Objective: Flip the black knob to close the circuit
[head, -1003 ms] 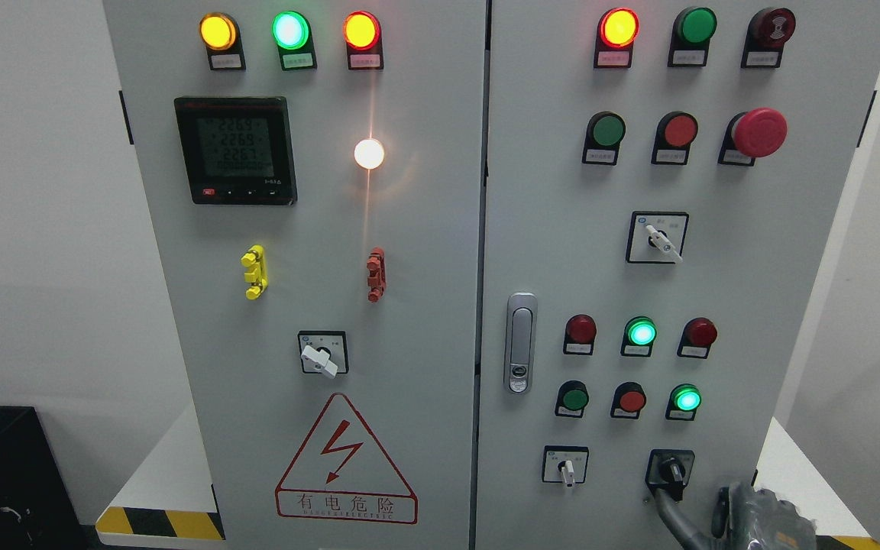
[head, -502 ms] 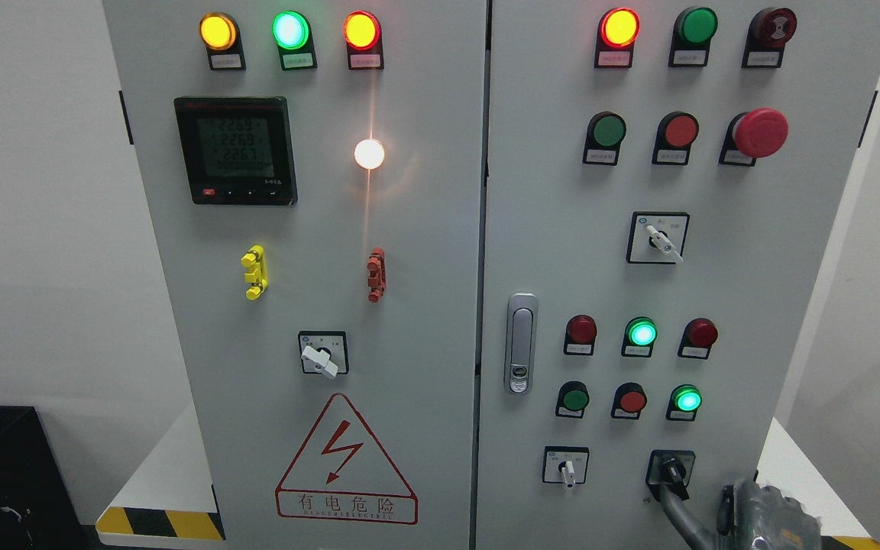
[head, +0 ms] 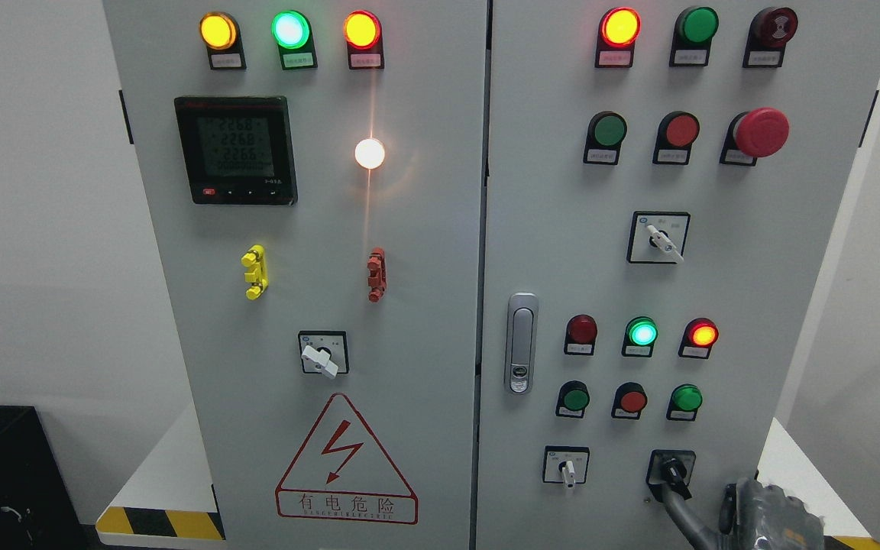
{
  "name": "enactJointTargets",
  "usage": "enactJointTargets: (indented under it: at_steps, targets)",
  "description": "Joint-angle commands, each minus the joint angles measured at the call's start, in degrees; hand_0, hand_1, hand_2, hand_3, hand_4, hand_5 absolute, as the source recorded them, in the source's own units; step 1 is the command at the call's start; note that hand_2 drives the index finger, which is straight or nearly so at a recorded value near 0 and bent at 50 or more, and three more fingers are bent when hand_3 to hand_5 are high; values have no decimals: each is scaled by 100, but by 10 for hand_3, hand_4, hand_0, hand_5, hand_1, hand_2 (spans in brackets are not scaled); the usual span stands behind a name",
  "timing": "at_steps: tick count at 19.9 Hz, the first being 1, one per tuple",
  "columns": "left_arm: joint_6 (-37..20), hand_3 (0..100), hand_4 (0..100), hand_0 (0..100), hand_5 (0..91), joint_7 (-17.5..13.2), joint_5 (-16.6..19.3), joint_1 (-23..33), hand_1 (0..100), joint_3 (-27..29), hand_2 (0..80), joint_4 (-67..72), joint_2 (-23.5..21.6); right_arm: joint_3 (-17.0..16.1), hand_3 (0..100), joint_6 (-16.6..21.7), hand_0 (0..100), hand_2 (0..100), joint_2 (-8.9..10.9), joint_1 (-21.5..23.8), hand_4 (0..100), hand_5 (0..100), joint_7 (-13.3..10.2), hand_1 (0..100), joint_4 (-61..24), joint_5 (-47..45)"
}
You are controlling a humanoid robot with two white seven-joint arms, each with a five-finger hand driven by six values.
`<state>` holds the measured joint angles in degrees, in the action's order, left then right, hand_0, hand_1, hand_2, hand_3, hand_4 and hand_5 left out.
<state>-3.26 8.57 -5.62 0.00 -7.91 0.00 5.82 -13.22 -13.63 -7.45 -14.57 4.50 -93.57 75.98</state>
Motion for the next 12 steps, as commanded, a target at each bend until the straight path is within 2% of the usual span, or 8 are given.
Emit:
enactJointTargets:
  at_steps: [1,12]
  targets:
    - [0,0,0,120,0,5,0,132,556,0,0,-167,-2,-31,1000,-8,0,839,-2,7,990,1000,-20,15,-47,-4]
    - [0,0,0,120,0,5,0,132,556,0,0,-167,-2,-31,1000,9,0,840,-2,16,990,1000,-20,13,-118,-57]
